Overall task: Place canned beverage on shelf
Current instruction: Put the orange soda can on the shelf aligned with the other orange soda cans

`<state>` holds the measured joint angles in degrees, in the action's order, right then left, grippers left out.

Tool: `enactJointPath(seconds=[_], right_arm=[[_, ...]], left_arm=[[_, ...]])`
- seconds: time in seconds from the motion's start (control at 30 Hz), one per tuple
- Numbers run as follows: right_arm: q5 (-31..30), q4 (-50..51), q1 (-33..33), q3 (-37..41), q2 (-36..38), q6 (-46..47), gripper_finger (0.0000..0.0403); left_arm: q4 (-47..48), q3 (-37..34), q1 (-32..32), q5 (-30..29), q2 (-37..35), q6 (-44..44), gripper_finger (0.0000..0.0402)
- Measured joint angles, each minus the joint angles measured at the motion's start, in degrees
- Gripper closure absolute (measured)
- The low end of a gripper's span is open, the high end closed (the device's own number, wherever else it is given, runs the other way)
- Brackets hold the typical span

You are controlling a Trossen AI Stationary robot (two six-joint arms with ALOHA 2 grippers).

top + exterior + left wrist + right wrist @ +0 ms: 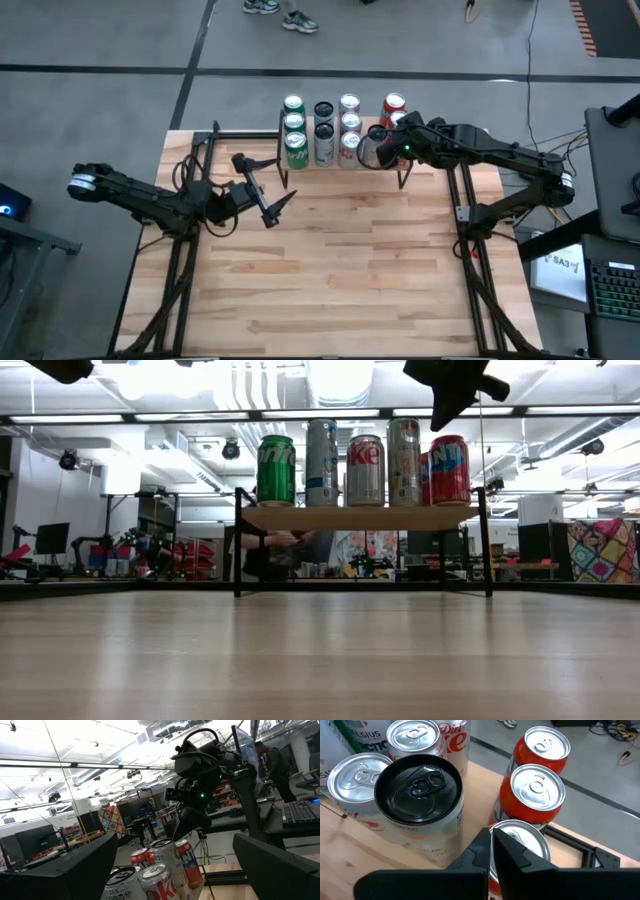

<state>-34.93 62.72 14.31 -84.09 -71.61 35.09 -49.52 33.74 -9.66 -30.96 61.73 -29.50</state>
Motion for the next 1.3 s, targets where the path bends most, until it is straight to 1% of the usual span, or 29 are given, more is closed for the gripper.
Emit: enactJointPath(seconds=[0.2,0.37,0.87,1.03,1.3], right_arm=[[-0.33,0.89,0.00,0.00,-0.45,-0.09,0.0394],[-2.62,3.50,0.00,0.02,-0.61,0.00,0.0394],[-2.49,3.19,-0.02,0.13,-0.94,0.48,0.0394],[-1.00,2.98,-0.02,0.13,-0.99,0.55,0.0394],[-0.83,2.99,-0.02,0.13,-1.01,0.54,0.0394]], left_arm=[[0.00,0.00,0.01,0.00,0.00,0.00,0.0020],[0.00,0.00,0.00,0.00,0.00,0.00,0.0020],[-0.01,0.00,0.01,0.00,0.00,0.00,0.0020],[0.00,0.00,0.00,0.00,0.00,0.00,0.0020],[0.00,0.00,-0.01,0.00,0.00,0.00,0.0020]])
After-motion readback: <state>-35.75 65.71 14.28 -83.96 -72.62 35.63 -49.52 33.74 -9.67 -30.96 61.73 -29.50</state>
